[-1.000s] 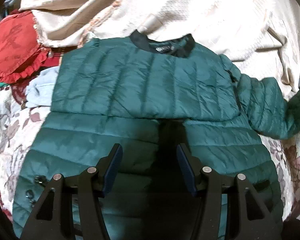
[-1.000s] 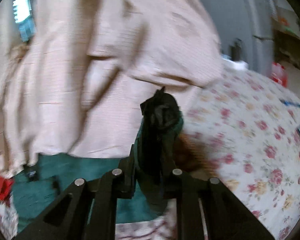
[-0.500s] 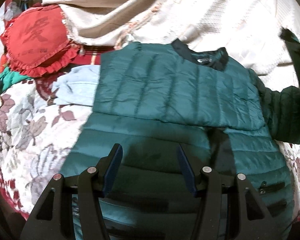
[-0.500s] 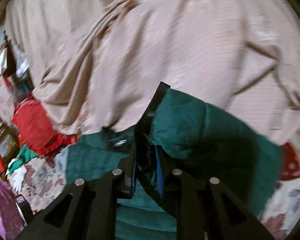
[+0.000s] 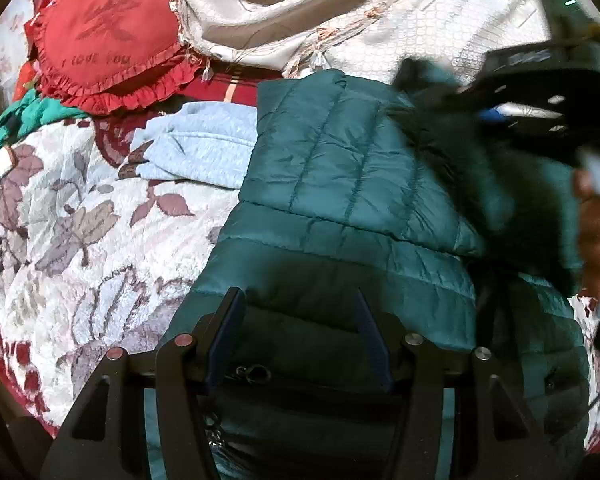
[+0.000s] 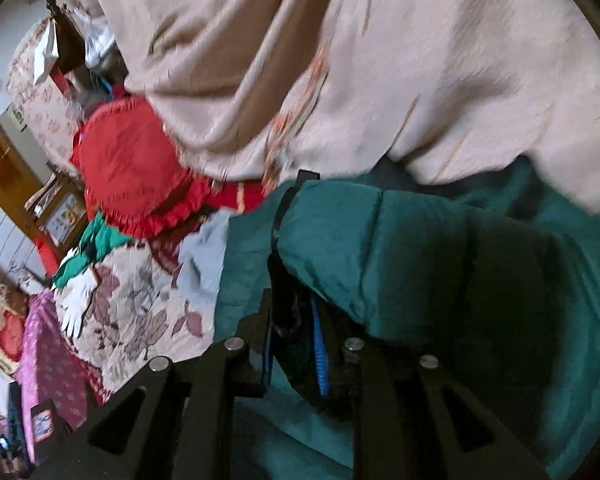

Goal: Fold large clothes
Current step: 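Carry the sleeve with the right gripper across the jacket body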

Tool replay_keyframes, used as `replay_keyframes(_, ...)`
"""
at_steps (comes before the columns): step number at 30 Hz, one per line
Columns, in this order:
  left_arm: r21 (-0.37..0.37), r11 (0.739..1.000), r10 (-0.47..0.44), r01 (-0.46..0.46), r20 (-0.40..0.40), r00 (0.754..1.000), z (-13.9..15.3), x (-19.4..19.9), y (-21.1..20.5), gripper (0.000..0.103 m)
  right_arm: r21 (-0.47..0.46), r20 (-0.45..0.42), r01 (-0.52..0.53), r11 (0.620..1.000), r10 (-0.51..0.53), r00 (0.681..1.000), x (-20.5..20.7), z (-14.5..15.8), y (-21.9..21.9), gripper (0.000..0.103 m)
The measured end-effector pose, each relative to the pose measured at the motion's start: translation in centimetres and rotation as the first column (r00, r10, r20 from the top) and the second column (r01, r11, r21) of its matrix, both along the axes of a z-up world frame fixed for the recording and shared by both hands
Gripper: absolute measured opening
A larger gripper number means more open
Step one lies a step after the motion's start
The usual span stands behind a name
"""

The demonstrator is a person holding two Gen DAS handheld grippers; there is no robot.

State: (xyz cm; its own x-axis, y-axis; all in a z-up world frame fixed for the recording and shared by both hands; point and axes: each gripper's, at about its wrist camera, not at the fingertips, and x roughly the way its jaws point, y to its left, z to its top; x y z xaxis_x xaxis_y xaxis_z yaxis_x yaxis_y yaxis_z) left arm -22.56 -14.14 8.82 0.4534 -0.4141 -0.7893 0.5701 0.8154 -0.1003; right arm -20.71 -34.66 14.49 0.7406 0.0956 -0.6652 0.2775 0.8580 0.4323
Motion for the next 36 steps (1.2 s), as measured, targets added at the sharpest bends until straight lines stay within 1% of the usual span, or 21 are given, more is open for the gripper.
replay_keyframes(1,-0.007,1.0,0.002,-0.002,-0.006,1.0,-0.1,0.2,0.0,0.038,0.032,-0.015,-0.013,0.999,0.014,1.0,0.9,-1.1,0.2,0.017)
replay_keyframes(3,-0.018,1.0,0.004,-0.004,-0.017,1.0,-0.2,0.5,0.1,0.038,0.087,-0.044,-0.033,0.996,0.037,0.998,2.1,-3.2,0.5,0.022)
replay_keyframes(5,-0.036,0.999,-0.003,0.002,-0.034,0.999,-0.1,0.7,0.1,0.038,0.165,-0.057,-0.063,0.984,0.073,0.996,2.5,-4.9,0.5,0.042)
replay_keyframes(6,-0.063,0.998,-0.013,0.01,-0.046,0.999,0.1,0.8,0.1,0.038,0.198,-0.046,-0.067,0.978,0.077,0.996,2.2,-5.4,0.5,0.045)
replay_keyframes(8,-0.105,0.994,-0.026,0.021,-0.051,0.998,0.6,0.9,0.0,0.039,0.219,0.001,-0.06,0.974,0.061,0.998,0.7,-4.8,0.2,0.054)
replay_keyframes(10,-0.146,0.989,-0.037,0.029,-0.059,0.998,1.3,1.3,-0.6,0.042,0.184,0.031,-0.04,0.982,0.035,0.999,-1.4,-3.3,0.0,0.061)
replay_keyframes(11,-0.171,0.985,-0.043,0.032,-0.065,0.997,1.5,1.6,-1.1,0.046,0.167,0.039,-0.028,0.986,0.022,0.999,-2.5,-2.5,-0.3,0.064)
replay_keyframes(13,-0.197,0.98,-0.039,0.024,-0.069,0.997,1.7,2.2,-2.3,0.048,0.133,0.044,0.002,0.991,-0.007,0.999,-5.1,-1.1,-1.1,0.069)
replay_keyframes(15,-0.209,0.978,-0.037,0.018,-0.087,0.996,1.6,3.0,-3.5,0.048,0.092,0.041,0.046,0.995,-0.05,0.998,-8.3,0.1,-2.4,0.071)
replay_keyframes(16,-0.206,0.979,-0.034,0.014,-0.094,0.995,1.4,3.4,-4.1,0.048,0.063,0.039,0.075,0.995,-0.077,0.996,-10.4,0.5,-3.1,0.072)
replay_keyframes(18,-0.183,0.983,-0.012,-0.006,-0.097,0.995,0.9,4.4,-5.9,0.048,0.018,0.026,0.122,0.992,-0.123,0.992,-13.2,0.9,-4.3,0.074)
replay_keyframes(20,-0.18,0.984,-0.009,-0.01,-0.104,0.995,0.2,5.3,-7.4,0.048,-0.041,0.003,0.185,0.982,-0.185,0.983,-16.5,1.1,-5.9,0.075)
replay_keyframes(21,-0.185,0.983,-0.012,-0.01,-0.116,0.993,-0.2,5.7,-7.6,0.046,-0.058,-0.008,0.216,0.975,-0.216,0.976,-18.0,1.0,-6.9,0.075)
replay_keyframes(22,-0.201,0.98,-0.018,-0.009,-0.134,0.991,-0.6,6.3,-7.9,0.041,-0.063,-0.019,0.254,0.965,-0.256,0.967,-19.8,0.7,-8.0,0.075)
replay_keyframes(23,-0.213,0.977,-0.025,-0.008,-0.15,0.988,-1.0,6.6,-8.2,0.023,-0.055,-0.024,0.282,0.958,-0.283,0.959,-20.9,0.5,-8.9,0.075)
replay_keyframes(24,-0.199,0.98,-0.027,-0.005,-0.156,0.987,-1.2,6.9,-8.7,0.011,-0.038,-0.028,0.319,0.947,-0.32,0.947,-22.2,0.2,-9.9,0.075)
replay_keyframes(26,-0.181,0.984,-0.028,0.005,-0.121,0.992,-0.9,7.0,-9.2,0.0,-0.003,-0.037,0.395,0.919,-0.394,0.918,-24.4,-0.8,-12.0,0.075)
replay_keyframes(28,-0.192,0.981,-0.047,0.039,-0.037,0.998,0.9,6.5,-9.2,0.0,0.009,-0.057,0.447,0.895,-0.446,0.893,-25.6,-2.0,-13.5,0.075)
replay_keyframes(30,-0.211,0.976,-0.043,0.047,0.025,0.999,2.5,6.5,-8.6,0.0,0.014,-0.077,0.473,0.881,-0.471,0.879,-25.7,-3.3,-14.2,0.075)
replay_keyframes(33,-0.225,0.974,-0.004,0.015,0.051,0.999,4.0,7.6,-7.3,0.0,0.05,-0.077,0.471,0.881,-0.466,0.881,-24.6,-4.6,-14.7,0.075)
replay_keyframes(36,-0.178,0.984,0.024,-0.017,0.037,0.999,2.9,8.7,-6.4,0.0,0.054,-0.049,0.445,0.894,-0.442,0.896,-21.6,-5.0,-14.7,0.075)
